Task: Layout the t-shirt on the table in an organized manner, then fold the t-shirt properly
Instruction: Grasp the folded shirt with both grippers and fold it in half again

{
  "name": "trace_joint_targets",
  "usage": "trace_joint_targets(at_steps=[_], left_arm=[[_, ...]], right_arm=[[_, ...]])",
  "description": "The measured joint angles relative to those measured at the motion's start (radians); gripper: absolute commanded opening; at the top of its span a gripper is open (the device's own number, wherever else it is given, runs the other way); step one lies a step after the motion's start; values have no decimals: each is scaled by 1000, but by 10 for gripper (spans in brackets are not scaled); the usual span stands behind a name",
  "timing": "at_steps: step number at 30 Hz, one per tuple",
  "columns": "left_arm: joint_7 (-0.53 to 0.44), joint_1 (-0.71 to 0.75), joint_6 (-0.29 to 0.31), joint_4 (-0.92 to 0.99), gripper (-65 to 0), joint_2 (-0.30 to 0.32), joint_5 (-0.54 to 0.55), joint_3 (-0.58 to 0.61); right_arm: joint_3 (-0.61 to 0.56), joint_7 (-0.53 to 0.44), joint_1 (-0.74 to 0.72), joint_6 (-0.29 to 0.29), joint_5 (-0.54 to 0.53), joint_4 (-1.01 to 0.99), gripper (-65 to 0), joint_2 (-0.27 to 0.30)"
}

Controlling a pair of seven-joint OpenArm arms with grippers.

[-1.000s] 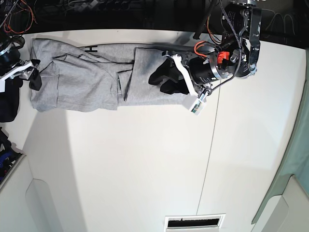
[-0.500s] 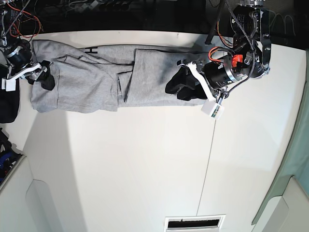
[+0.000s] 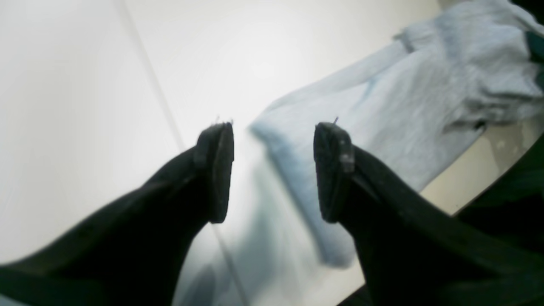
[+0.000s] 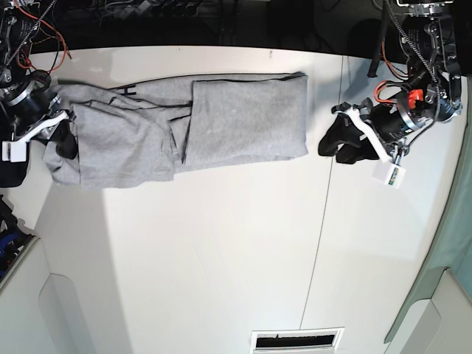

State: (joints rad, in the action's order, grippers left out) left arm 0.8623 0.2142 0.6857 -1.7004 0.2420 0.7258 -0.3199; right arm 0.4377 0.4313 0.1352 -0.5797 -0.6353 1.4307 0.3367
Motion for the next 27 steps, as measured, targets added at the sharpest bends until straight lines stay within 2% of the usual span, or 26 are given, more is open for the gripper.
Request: trace_joint_targets(at_steps=[4, 7, 10, 12, 15, 16, 18, 19, 20, 21, 24, 27], left_arm=[[1, 51, 0, 0, -323, 7, 17, -12], [-1, 89, 0, 0, -323, 2, 19, -7], [0, 116, 0, 0, -323, 3, 18, -9], [0, 124, 0, 0, -323, 5, 15, -9], [1, 127, 0, 1, -323, 3, 8, -8], [0, 126, 0, 1, -323, 2, 8, -8], [-3, 124, 0, 1, -323, 5, 8, -9], [-3, 124, 0, 1, -323, 5, 8, -9], [-3, 125, 0, 2, -323, 5, 6, -9], [-3, 125, 0, 2, -324, 4, 5, -9], [-7, 126, 0, 2, -323, 5, 6, -9], [-7, 126, 0, 2, -323, 5, 5, -8]], right_arm=[[5, 57, -11, 3, -45, 123, -650, 45], [0, 112, -39, 3, -113, 227, -650, 45], [-58, 111, -55, 2, -129, 319, -650, 16], [-143, 115, -55, 3, -119, 356, -650, -17], [-308, 146, -50, 3, -30, 360, -650, -85], [-360, 171, -46, 3, 1, 358, -633, -106], [-459, 199, -44, 2, 84, 341, -422, -141], [-500, 198, -44, 3, 107, 331, -333, -154], [-538, 198, -44, 3, 134, 323, -273, -161], [-573, 188, -44, 3, 159, 319, -249, -163], [-636, 138, -46, 3, 216, 317, -249, -159], [-662, 126, -52, 3, 219, 317, -249, -159]])
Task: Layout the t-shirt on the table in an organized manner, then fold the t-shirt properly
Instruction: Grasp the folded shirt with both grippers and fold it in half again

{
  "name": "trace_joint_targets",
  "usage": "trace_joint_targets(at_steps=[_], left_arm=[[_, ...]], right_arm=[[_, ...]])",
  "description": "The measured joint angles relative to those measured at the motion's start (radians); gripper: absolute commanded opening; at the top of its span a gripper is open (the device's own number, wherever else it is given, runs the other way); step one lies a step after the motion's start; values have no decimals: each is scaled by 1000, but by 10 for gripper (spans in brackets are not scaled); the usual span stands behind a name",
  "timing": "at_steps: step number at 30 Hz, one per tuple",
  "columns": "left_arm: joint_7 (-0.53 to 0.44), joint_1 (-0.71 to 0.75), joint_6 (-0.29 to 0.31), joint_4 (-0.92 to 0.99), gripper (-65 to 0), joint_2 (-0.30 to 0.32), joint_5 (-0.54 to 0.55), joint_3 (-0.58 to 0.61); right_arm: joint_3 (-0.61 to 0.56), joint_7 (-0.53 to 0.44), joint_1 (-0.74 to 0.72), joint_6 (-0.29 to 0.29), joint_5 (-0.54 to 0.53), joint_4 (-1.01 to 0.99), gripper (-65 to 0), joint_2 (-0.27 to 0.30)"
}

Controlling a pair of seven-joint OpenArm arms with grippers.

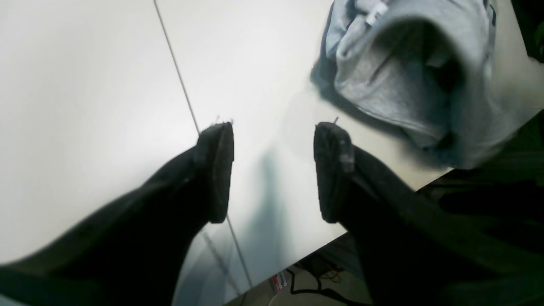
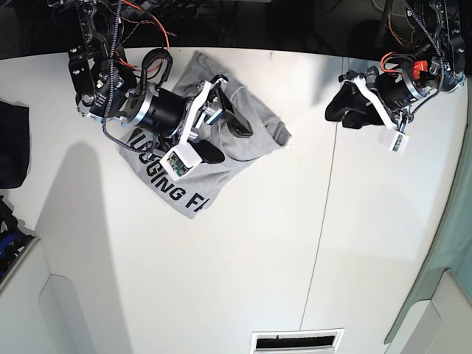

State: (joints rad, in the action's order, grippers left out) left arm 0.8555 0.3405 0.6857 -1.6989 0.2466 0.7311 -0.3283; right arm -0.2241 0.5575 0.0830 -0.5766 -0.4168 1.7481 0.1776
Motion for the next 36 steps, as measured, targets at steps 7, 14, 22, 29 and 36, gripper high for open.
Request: trace_joint_targets(at_steps=[7, 14, 22, 29, 36], left_arm=[[0, 0, 0, 0, -478, 0, 82, 0], [11, -1, 0, -34, -638, 4, 197, 145], [-117, -24, 5, -40, -638, -101, -84, 483], [-138, -111, 3, 90, -638, -164, -256, 500], [-144, -214, 4, 268, -638, -112, -272, 364]], right_arm=[[48, -32, -76, 69, 89, 0, -313, 0], [167, -75, -219, 206, 182, -93, -650, 0], [137, -184, -434, 78, 164, -575, -650, -4], [61, -136, -474, 25, 156, -701, -650, -31], [60, -103, -430, 25, 74, -684, -650, 7]])
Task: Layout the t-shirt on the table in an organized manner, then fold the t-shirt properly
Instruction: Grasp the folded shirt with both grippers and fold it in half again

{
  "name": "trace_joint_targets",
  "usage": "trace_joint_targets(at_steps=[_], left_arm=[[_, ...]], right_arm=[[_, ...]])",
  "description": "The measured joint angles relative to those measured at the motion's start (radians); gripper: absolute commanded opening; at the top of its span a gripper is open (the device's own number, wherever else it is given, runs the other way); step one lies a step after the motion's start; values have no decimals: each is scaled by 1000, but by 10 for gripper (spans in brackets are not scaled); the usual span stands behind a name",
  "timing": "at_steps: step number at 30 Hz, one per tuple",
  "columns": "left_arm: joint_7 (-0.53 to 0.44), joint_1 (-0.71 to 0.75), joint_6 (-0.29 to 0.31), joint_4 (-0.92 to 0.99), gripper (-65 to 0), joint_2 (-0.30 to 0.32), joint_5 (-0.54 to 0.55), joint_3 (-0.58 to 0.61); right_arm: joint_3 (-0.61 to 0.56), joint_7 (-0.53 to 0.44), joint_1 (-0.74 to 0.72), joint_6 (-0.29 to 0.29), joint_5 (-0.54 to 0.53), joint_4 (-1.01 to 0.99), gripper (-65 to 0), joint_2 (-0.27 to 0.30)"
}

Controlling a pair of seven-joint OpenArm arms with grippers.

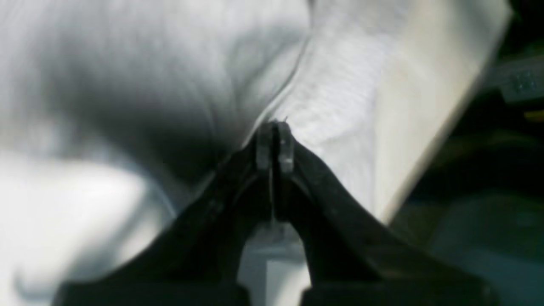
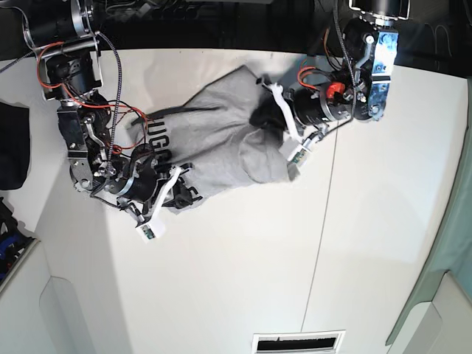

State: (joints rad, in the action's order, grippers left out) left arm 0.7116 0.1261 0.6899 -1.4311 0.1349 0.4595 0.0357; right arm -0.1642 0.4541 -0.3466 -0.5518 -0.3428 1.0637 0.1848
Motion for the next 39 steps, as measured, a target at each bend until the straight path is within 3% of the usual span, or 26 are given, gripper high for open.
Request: trace_joint_targets(at_steps=[7, 14, 19, 23, 29, 32, 39], left_arm=[[-61, -97, 14, 92, -638, 115, -35, -7], [-61, -232, 2, 125, -638, 117, -48, -4], [-61, -251, 2, 125, -637, 117, -44, -3], [-51, -248, 2, 126, -637, 118, -7, -3], [44, -206, 3, 50, -637, 160, 113, -37], [44, -164, 3, 8, -637, 188, 130, -92], [42, -103, 2, -11, -637, 187, 187, -216]], right_arm=[[1, 37, 129, 0, -106, 95, -650, 29], [2, 36, 286, -2, -151, 237, -650, 17], [3, 47, 370, -3, -151, 283, -650, -41], [1, 52, 386, -6, -151, 283, -650, -69], [26, 56, 383, -6, -147, 297, -650, -66], [77, 60, 371, -6, -147, 298, -650, -67], [218, 61, 319, -6, -146, 298, -650, -68]])
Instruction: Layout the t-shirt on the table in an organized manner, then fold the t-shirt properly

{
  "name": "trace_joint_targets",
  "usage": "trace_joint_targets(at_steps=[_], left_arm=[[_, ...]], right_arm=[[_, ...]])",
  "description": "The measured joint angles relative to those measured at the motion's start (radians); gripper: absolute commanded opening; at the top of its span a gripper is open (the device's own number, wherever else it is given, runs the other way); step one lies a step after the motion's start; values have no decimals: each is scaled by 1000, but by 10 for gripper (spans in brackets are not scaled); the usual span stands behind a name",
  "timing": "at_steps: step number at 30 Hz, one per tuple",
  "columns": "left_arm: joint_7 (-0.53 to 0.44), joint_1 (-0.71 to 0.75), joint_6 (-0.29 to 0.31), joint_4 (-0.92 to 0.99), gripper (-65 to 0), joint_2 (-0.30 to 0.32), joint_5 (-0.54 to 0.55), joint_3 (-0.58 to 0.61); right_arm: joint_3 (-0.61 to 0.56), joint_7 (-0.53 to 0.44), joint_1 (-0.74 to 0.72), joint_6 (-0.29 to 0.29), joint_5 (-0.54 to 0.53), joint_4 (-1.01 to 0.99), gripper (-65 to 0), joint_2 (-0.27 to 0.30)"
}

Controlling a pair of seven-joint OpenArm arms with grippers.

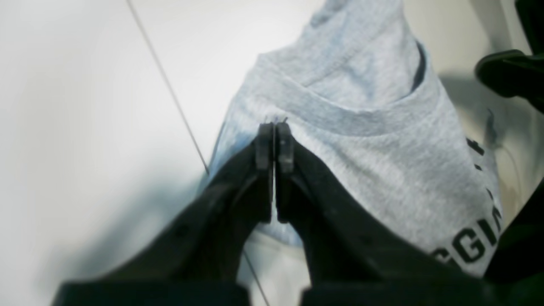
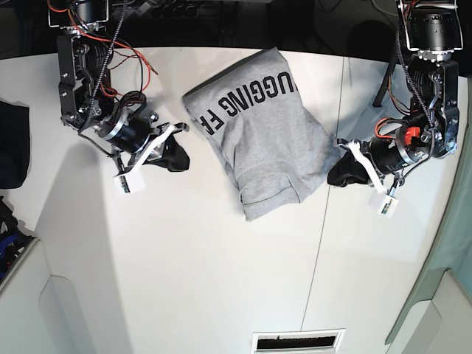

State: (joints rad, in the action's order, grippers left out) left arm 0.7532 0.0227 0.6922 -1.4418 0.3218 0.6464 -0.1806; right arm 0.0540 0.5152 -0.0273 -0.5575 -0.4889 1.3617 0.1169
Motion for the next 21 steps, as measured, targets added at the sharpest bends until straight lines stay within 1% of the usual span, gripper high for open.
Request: trace_joint_targets(at_steps=[4, 9, 11, 14, 15, 18, 21], left_arm=[[6, 60, 0, 0, -637, -10, -7, -2], [1, 53, 0, 1, -637, -65, -6, -2], [-2, 51, 0, 6, -637, -94, -36, -2], [-38, 52, 0, 40, -637, -130, -98, 1], [-52, 51, 0, 52, -637, -137, -111, 2], [-51, 25, -3, 88, -637, -145, -119, -1], [-54, -22, -3, 109, -637, -156, -117, -2]], right_arm=[[5, 10, 5, 0, 3, 0, -650, 2], [-36, 18, 10, 0, 2, 0, -650, -1], [-68, 17, 26, 0, 3, 0, -650, 0], [-123, 18, 65, 1, 3, 0, -650, -2], [-138, 21, 77, 0, 3, 0, -650, -4], [-167, 21, 97, 0, 2, 0, -650, -24], [-168, 19, 113, 0, 1, 0, -650, -49]])
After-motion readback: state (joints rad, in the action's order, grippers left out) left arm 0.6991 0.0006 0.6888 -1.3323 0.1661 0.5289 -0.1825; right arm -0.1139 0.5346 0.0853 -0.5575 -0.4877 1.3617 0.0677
